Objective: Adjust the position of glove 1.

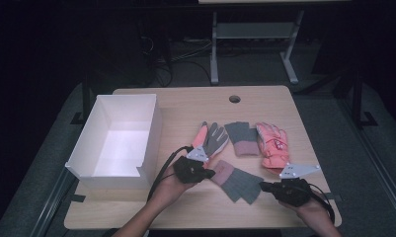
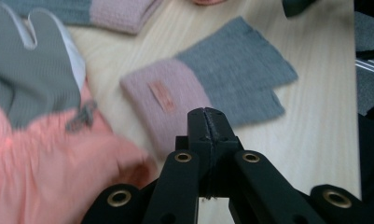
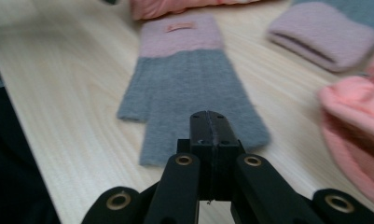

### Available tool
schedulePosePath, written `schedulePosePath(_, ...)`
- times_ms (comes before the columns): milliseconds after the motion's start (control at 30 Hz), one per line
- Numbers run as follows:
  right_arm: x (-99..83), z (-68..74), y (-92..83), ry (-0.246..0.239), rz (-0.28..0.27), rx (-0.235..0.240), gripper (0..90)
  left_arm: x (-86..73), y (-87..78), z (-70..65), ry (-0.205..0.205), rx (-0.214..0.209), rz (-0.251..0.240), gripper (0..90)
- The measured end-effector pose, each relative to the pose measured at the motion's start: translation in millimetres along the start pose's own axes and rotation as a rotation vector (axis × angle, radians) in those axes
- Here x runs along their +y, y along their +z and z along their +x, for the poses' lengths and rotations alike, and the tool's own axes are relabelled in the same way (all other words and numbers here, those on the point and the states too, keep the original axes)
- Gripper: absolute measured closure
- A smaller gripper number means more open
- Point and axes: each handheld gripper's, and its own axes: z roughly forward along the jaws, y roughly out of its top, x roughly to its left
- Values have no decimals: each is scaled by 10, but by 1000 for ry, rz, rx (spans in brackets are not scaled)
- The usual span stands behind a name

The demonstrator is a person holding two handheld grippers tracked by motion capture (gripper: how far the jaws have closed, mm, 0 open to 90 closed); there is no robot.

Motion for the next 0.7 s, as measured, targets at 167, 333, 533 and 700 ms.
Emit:
schedulePosePath(167,40,82,99,-25,37,35,900,176,149,55,18,7,-4,897)
schedulePosePath(333,65,158,202,-56,73,57,900,275,288,127,38,27,23,897)
schedulePosePath(533,65,220,326,-95,132,62,900,351,456,262,19,39,54,897)
schedulePosePath(700,50,221,354,-105,154,65,900,366,608,268,11,49,101,897)
